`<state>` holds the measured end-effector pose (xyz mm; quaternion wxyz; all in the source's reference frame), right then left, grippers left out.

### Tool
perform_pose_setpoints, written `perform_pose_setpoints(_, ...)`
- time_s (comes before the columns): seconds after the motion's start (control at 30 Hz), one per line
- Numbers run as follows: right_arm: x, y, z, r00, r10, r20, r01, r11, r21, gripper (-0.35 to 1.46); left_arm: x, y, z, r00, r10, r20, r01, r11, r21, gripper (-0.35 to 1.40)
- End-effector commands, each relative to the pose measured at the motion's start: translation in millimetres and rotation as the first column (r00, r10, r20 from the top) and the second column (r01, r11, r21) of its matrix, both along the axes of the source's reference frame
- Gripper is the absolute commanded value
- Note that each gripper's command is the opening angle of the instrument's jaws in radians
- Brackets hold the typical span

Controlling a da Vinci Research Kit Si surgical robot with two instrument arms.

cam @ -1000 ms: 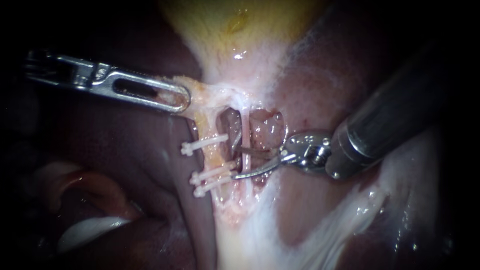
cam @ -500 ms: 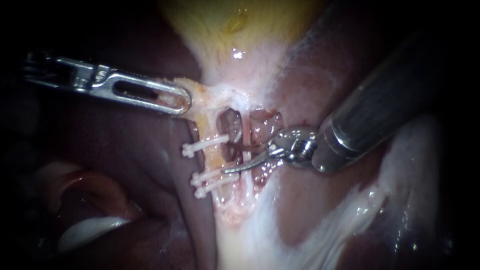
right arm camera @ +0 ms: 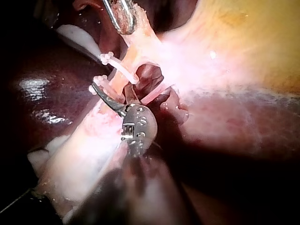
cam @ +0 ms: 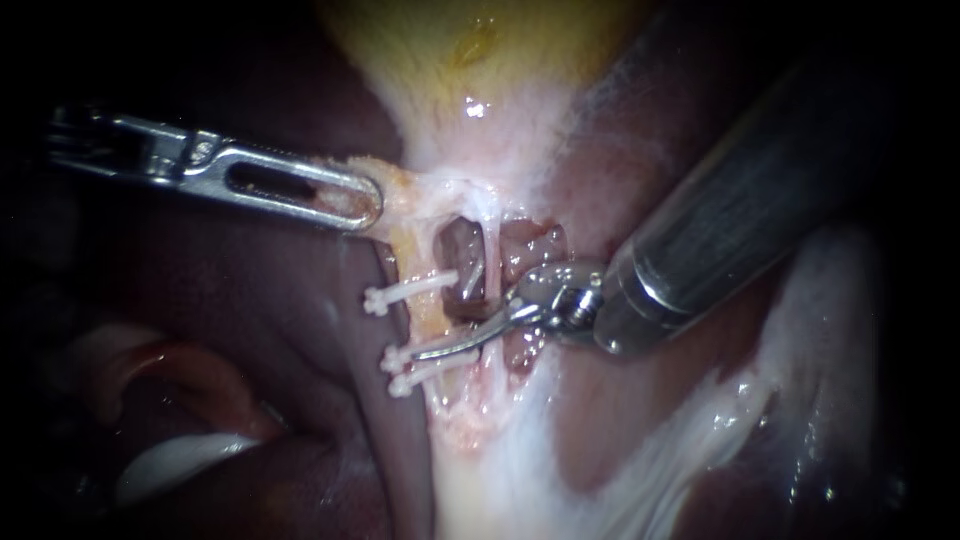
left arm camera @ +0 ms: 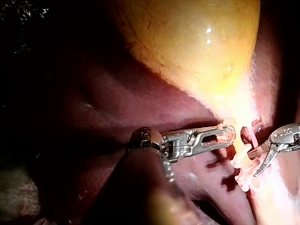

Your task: Go to the cutting position left tube

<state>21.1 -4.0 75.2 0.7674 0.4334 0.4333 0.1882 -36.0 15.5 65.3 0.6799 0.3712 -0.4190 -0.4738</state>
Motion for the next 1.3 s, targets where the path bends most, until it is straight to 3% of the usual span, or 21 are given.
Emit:
perform_pose_setpoints(0.03,0.1,0.0,0.1,1.0000,0.003,-0.003,-0.003,1.000,0.000,1.18,-0.1,0.0,0.1,1.0000,0.000,0.000,0.000,1.000,0.000,-0.18)
perform_pose_setpoints(0.3,1.1,0.2,0.2,0.9992,0.007,-0.040,-0.006,1.000,0.017,1.18,-0.4,0.0,0.2,1.0000,0.001,0.000,-0.001,1.000,0.000,-0.18)
perform_pose_setpoints(0.63,2.9,0.5,0.2,0.9924,0.024,-0.120,-0.017,0.998,0.064,1.18,-0.9,0.2,0.4,1.0000,-0.001,-0.001,0.001,1.000,0.000,-0.18)
perform_pose_setpoints(0.9,4.0,0.5,0.5,0.9885,0.047,-0.143,-0.037,0.997,0.071,1.18,-1.0,0.2,0.4,1.0000,-0.002,-0.001,0.002,1.000,0.000,-0.18)
perform_pose_setpoints(1.3,4.0,0.5,0.5,0.9885,0.046,-0.144,-0.036,0.997,0.071,1.18,-1.0,0.3,0.5,1.0000,-0.002,-0.001,0.002,1.000,0.000,-0.18)
